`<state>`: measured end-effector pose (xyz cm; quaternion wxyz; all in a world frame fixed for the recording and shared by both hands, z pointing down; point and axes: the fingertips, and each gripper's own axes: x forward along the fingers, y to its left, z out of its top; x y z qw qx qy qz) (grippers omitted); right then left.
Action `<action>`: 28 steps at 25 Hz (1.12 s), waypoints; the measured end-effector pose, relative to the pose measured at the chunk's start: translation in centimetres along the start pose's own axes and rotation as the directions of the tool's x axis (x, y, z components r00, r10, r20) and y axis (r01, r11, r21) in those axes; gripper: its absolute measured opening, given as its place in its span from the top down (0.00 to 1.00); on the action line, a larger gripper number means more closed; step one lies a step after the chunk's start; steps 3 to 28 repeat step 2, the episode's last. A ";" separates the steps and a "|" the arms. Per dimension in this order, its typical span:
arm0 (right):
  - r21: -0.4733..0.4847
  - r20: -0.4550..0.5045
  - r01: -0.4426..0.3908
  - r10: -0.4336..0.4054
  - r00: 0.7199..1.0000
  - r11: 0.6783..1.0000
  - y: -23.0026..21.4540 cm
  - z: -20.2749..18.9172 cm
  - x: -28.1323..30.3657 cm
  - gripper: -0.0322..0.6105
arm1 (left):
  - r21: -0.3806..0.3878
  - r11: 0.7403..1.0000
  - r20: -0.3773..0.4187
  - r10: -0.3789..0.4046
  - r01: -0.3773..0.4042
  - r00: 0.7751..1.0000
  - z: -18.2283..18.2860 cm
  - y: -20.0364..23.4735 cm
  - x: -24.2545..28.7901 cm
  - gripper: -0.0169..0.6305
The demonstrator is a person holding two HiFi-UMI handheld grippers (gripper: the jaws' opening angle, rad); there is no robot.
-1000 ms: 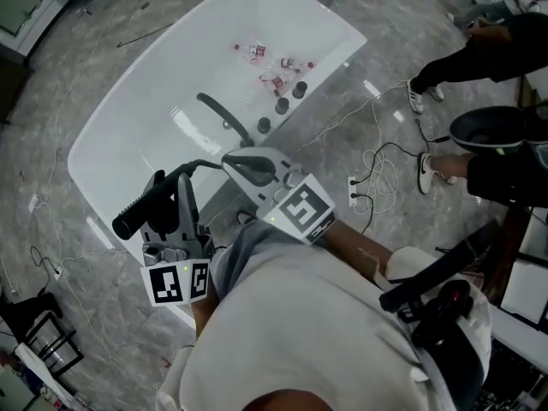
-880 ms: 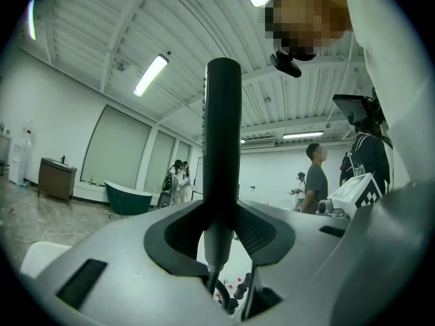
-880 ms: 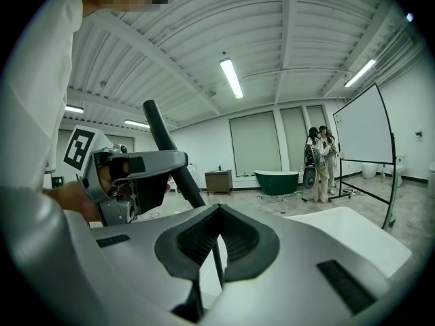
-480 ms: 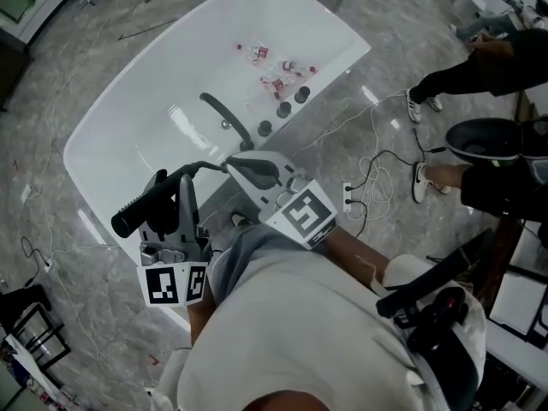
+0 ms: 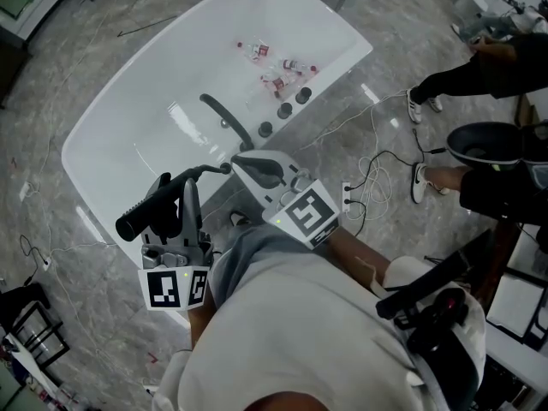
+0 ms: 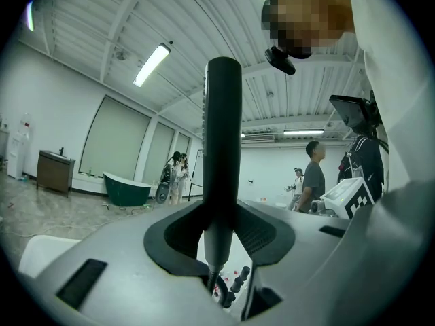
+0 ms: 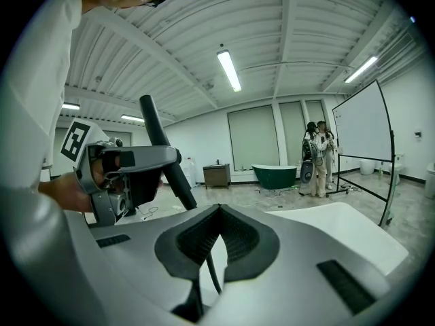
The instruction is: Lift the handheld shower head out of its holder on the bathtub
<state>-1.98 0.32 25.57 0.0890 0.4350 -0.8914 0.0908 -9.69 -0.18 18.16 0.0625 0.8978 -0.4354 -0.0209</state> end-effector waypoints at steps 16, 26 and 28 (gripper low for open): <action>-0.015 0.000 -0.003 0.003 1.000 1.000 0.0 -0.3 0.3 0.92 | 0.003 1.000 0.001 -0.010 0.010 1.000 -0.1 0.0 0.1 0.74; -0.015 0.000 -0.003 0.003 1.000 1.000 0.0 -0.3 0.3 0.92 | 0.003 1.000 0.001 -0.010 0.010 1.000 -0.1 0.0 0.1 0.74; -0.015 0.000 -0.003 0.003 1.000 1.000 0.0 -0.3 0.3 0.92 | 0.003 1.000 0.001 -0.010 0.010 1.000 -0.1 0.0 0.1 0.74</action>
